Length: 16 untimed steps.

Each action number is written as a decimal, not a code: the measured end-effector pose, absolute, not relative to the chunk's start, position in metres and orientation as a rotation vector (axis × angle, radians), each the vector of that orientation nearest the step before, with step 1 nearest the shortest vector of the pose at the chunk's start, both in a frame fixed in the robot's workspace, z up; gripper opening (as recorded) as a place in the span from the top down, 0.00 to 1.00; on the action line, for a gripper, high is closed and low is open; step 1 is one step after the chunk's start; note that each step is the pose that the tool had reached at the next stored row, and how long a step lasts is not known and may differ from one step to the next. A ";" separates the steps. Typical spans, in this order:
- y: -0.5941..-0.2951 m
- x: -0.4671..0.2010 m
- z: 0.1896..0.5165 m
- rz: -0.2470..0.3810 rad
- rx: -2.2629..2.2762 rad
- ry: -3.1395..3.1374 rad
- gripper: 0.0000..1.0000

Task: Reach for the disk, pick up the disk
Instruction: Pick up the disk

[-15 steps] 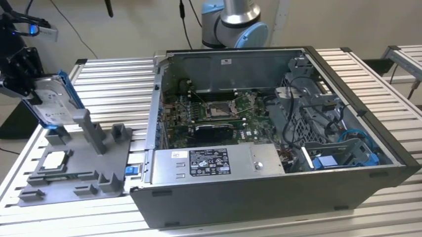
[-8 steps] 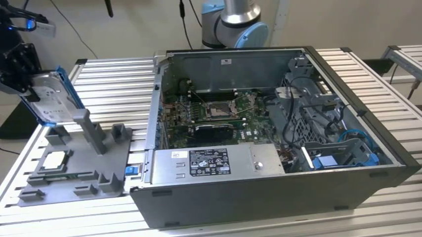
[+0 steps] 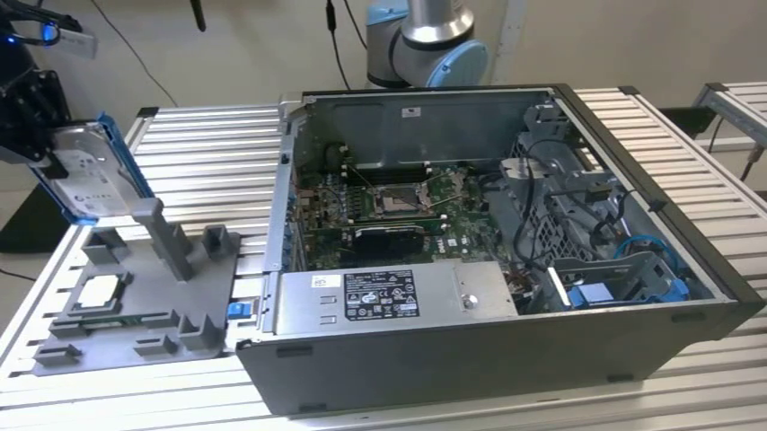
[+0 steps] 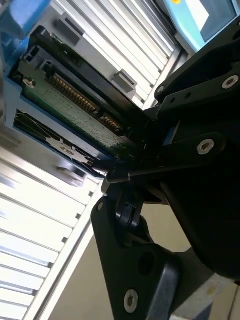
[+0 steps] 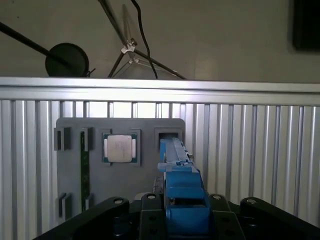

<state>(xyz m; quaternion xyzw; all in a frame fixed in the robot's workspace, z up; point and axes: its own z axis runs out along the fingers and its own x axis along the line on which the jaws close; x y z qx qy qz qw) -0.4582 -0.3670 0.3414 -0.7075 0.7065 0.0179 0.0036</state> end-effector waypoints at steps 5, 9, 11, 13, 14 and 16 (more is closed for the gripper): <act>-0.367 -0.458 0.349 0.056 -2.218 2.214 1.00; -0.367 -0.458 0.358 0.056 -2.218 2.213 1.00; -0.367 -0.458 0.363 0.056 -2.219 2.213 1.00; -0.367 -0.458 0.368 0.056 -2.219 2.213 1.00; -0.367 -0.458 0.370 0.056 -2.219 2.213 1.00; -0.367 -0.458 0.376 0.056 -2.219 2.213 1.00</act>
